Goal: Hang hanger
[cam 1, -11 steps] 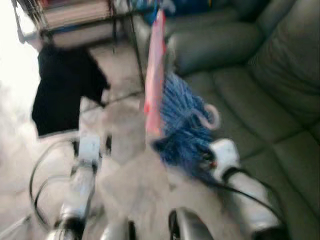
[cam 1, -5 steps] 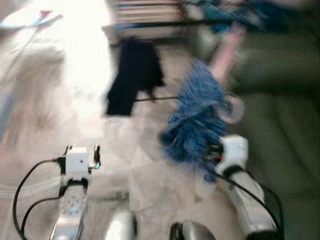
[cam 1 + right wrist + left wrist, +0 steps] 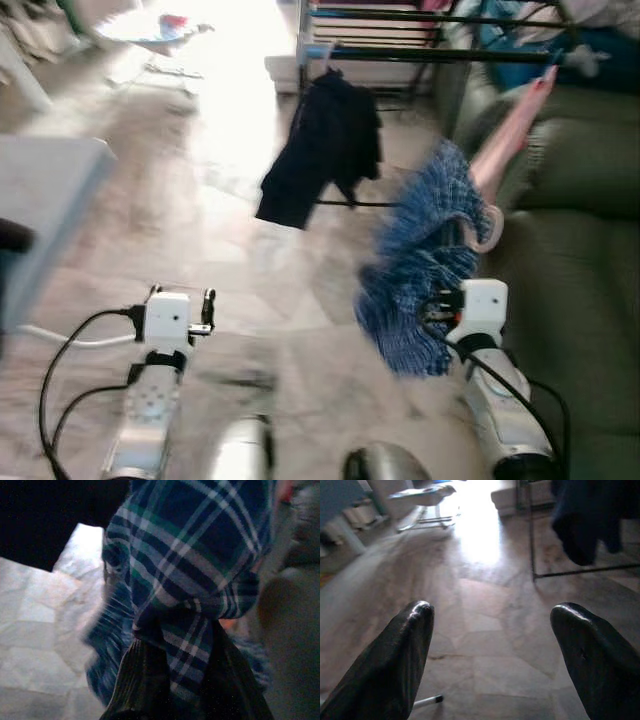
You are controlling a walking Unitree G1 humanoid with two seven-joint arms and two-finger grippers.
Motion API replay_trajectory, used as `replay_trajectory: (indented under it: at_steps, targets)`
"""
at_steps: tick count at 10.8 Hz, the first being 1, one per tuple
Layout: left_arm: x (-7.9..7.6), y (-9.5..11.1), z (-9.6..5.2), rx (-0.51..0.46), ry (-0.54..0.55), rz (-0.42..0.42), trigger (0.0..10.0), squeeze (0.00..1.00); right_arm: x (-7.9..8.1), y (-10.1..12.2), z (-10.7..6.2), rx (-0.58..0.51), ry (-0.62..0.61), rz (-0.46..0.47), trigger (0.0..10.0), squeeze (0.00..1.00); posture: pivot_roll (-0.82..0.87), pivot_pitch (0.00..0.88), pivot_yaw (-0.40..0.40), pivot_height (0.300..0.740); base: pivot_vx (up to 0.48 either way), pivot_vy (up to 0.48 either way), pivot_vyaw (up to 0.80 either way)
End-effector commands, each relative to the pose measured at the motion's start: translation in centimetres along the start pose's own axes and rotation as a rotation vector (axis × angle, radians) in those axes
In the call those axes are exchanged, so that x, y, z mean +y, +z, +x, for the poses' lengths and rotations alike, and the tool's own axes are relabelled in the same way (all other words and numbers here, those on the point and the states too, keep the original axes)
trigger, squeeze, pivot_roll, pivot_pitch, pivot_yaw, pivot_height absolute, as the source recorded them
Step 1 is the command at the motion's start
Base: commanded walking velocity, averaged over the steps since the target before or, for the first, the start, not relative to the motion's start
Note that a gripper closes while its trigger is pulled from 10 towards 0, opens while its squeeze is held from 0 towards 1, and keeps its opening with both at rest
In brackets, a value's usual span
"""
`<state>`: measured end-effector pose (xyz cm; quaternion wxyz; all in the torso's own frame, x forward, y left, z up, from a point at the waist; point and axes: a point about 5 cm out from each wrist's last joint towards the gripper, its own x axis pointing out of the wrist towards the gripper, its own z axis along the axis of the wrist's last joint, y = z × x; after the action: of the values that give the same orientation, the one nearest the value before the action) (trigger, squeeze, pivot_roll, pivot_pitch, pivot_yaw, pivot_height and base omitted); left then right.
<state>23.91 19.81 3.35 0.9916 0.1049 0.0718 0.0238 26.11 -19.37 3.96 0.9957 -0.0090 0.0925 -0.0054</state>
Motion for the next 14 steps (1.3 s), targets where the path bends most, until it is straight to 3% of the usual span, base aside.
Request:
replay_trajectory:
  at_steps: [1,5,7,11,14]
  targets:
    - [-0.1,0.5,0.2,-0.016,-0.013,-0.004,10.0,0.0,-0.5,0.4,0.2,-0.012,-0.033,0.009,10.0,0.0,-0.02,0.123,-0.039,0.74,0.0,0.0,0.0]
    - [-0.4,0.8,0.7,-0.021,-0.037,-0.017,10.0,0.0,-0.2,0.7,0.7,-0.029,-0.019,0.002,10.0,0.0,-0.03,0.119,-0.043,0.74,0.325,0.0,0.0]
    - [-0.2,0.8,1.0,-0.019,-0.027,-0.013,10.0,0.0,1.0,1.2,0.9,-0.051,0.074,0.0,10.0,0.0,-0.03,0.113,-0.041,0.74,0.317,0.362,0.0]
    - [-0.2,0.9,1.1,-0.012,-0.047,-0.018,10.0,0.0,0.8,1.3,1.3,-0.052,0.052,-0.002,10.0,0.0,-0.03,0.115,-0.035,0.74,0.316,0.361,0.0]
    - [-0.5,1.1,1.2,-0.021,-0.068,-0.025,10.0,0.0,0.6,1.4,1.5,-0.061,0.036,-0.004,10.0,0.0,-0.03,0.115,-0.035,0.74,0.469,0.0,0.0]
